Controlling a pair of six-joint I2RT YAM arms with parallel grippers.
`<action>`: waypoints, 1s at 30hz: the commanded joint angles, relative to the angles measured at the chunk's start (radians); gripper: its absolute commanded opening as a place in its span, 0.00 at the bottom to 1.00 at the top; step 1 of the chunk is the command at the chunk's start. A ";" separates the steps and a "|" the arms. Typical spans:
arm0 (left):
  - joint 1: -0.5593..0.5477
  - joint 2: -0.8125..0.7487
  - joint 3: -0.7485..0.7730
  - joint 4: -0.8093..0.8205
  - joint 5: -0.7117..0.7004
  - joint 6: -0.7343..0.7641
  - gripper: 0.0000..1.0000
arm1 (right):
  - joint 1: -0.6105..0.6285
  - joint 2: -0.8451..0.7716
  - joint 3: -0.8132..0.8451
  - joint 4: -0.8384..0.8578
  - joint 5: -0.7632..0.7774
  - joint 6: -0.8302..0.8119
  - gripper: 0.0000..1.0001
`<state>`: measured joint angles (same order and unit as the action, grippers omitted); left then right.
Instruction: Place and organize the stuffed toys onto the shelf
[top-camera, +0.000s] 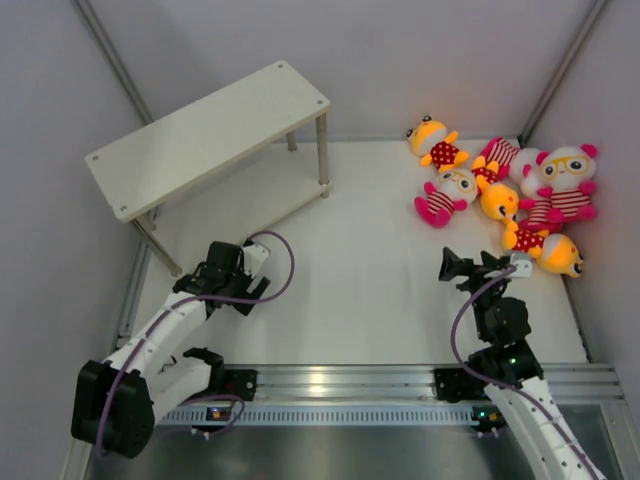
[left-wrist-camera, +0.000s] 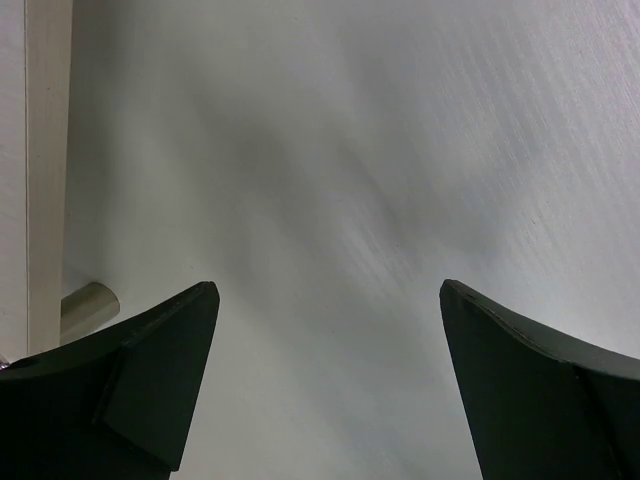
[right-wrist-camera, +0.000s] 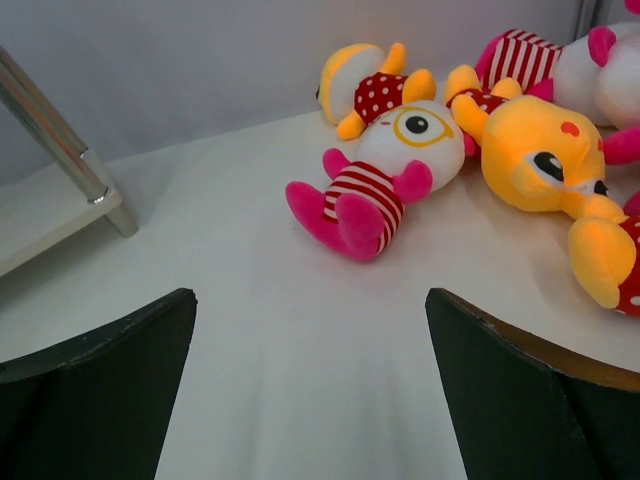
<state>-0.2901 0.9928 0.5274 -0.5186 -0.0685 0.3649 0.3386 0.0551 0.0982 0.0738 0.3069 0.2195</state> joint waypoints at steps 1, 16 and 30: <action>0.003 0.004 0.037 0.052 -0.001 -0.018 0.99 | 0.011 0.041 0.061 -0.023 0.084 0.069 0.99; 0.000 0.086 0.304 -0.040 0.164 -0.064 0.99 | -0.324 1.008 0.735 -0.462 -0.221 0.285 0.91; 0.000 0.078 0.224 -0.038 0.038 -0.096 0.99 | -0.454 1.581 1.023 -0.207 -0.414 0.469 0.81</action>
<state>-0.2905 1.0801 0.7593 -0.5545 0.0002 0.2817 -0.1139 1.5665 1.0695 -0.2077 -0.0463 0.6018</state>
